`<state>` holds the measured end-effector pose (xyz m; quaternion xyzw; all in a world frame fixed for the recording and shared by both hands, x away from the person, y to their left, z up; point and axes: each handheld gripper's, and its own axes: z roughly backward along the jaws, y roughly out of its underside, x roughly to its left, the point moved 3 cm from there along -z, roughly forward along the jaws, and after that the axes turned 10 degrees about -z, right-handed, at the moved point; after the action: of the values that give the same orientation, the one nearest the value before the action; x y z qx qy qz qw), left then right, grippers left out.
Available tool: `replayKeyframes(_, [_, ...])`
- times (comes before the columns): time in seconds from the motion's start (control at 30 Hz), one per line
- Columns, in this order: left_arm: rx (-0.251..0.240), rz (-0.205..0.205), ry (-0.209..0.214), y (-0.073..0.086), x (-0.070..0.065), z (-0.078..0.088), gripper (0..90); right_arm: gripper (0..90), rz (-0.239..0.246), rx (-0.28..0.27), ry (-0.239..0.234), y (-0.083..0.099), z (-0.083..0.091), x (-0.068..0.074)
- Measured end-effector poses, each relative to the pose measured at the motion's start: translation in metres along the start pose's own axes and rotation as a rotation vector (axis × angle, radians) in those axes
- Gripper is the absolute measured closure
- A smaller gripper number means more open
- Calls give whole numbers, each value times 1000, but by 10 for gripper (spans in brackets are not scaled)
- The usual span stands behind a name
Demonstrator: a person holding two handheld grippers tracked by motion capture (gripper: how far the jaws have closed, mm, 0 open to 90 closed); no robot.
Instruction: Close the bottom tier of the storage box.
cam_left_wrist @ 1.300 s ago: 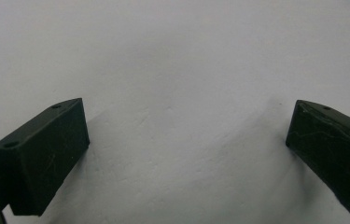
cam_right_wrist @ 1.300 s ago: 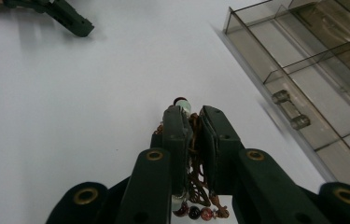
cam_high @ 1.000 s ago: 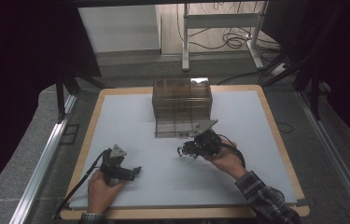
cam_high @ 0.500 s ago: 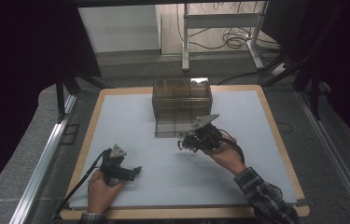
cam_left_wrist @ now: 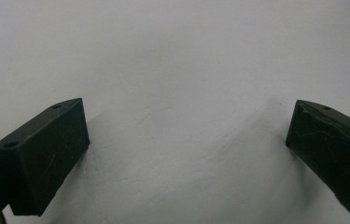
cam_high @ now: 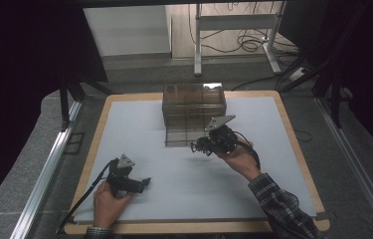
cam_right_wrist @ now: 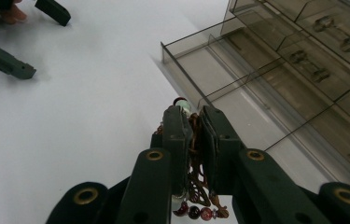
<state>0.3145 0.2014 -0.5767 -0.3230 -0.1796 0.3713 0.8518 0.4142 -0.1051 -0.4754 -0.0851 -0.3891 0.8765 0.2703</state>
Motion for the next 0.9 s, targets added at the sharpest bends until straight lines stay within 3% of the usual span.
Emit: replayKeyframes(0.9, [0,4,1,0,0,0,0,793,-22,-27,55,-21,-12,-19])
